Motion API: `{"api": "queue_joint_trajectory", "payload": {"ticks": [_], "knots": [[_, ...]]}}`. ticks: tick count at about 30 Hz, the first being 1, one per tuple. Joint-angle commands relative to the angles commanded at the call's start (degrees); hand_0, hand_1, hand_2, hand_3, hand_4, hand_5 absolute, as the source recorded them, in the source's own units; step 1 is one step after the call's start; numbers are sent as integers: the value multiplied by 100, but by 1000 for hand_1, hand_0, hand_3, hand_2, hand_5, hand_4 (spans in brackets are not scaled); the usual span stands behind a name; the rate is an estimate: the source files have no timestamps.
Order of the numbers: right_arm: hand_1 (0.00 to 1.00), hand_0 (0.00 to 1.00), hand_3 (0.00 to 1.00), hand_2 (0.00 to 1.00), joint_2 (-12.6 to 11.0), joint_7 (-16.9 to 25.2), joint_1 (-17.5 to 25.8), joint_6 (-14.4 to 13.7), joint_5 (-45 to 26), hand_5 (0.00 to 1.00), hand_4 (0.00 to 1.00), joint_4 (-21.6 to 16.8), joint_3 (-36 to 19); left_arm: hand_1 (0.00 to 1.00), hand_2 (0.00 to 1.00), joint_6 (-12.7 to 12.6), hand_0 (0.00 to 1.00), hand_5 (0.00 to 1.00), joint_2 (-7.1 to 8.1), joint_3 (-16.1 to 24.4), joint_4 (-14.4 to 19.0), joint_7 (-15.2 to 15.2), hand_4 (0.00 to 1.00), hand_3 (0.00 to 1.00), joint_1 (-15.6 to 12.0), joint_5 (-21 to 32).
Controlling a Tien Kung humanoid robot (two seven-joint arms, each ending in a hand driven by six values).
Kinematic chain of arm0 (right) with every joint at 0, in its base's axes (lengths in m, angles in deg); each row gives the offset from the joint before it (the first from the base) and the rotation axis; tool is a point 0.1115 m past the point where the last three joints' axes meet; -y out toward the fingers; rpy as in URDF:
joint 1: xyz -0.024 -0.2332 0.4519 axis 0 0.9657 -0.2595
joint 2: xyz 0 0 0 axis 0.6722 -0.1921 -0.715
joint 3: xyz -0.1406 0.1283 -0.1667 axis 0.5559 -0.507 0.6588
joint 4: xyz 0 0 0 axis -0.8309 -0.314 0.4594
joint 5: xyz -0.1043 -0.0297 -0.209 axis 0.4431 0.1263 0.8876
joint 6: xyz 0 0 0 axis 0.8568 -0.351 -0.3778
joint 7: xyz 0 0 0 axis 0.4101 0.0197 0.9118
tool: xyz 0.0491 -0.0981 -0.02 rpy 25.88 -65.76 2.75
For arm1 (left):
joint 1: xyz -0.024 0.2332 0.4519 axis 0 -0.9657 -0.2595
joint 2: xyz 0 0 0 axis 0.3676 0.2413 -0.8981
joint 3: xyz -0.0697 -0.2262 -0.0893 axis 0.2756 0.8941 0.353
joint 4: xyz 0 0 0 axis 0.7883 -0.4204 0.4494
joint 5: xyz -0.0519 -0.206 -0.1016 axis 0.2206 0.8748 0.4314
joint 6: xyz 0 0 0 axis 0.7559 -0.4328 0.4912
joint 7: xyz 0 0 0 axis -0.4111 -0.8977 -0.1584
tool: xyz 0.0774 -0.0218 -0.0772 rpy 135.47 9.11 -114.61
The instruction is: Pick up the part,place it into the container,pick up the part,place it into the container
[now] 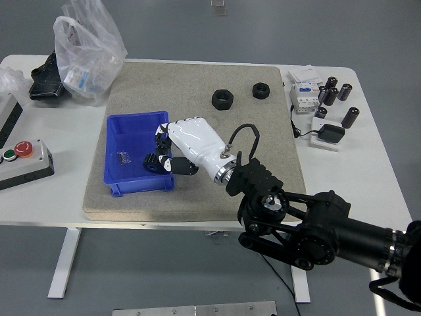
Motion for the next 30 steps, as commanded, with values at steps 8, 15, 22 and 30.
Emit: {"api": "queue_joint_trajectory", "payload": {"ticks": [8,15,22,30], "knots": [[542,284,668,598,150,-63,-72,209,15,284,258,75,203,463,529,-2,665,246,44,28,0,10,628,628,4,-27],[603,290,793,766,201,-214,-76,363,0,270,375,193,270,464,529,0,665,246,38,31,0,13,629,628,8,-28],[630,295,924,845,206,-295,-43,382,4,255,504,272,246,463,529,-1,665,248,40,41,0,14,629,628,7,-36],[613,272,879,817,94,-153,110,138,-33,265,564,204,-153,466,529,4,665,247,35,33,0,5,630,628,6,-51]]}}
